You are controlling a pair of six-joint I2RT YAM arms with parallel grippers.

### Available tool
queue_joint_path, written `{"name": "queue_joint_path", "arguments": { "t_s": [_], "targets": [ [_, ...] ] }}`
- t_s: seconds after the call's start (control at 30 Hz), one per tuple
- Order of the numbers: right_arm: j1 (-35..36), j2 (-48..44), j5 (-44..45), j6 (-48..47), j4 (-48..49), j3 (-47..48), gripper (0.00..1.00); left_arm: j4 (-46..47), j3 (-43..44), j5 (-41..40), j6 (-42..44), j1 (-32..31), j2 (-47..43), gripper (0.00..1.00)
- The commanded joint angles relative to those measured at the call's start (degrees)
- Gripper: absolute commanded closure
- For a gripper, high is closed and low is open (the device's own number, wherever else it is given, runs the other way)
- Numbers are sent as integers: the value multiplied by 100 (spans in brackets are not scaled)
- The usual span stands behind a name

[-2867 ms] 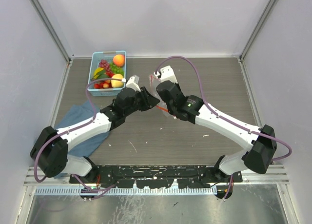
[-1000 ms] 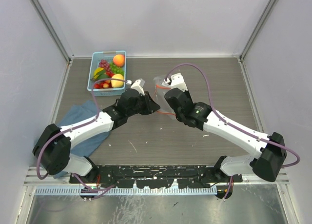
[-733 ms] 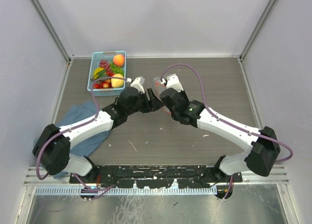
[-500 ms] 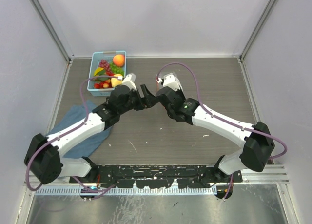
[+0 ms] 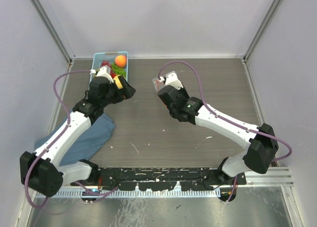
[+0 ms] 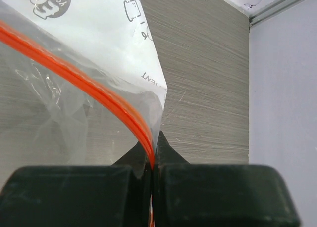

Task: Place the food in the zip-top bag and seal the zipper
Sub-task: Pick up the fake fruit from the bin.

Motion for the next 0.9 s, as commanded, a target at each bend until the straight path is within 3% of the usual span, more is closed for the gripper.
{"name": "queue_joint_path", "arguments": {
  "t_s": [0.0, 0.23, 0.63, 0.87],
  "targets": [
    [-16, -74, -20, -6, -148, 255, 99, -622, 724, -275, 669, 484, 349, 4],
    [-21, -142, -14, 15, -267, 214, 99, -1239, 1876, 21, 1302, 1145, 1661, 1],
    [-21, -285, 348, -54, -385, 133, 99, -2239, 3969, 312, 1966, 1502, 4121, 1],
    [-23, -267, 363, -68, -377, 82, 99, -2329, 4543, 365, 2152, 1626, 4689, 2]
  ]
}}
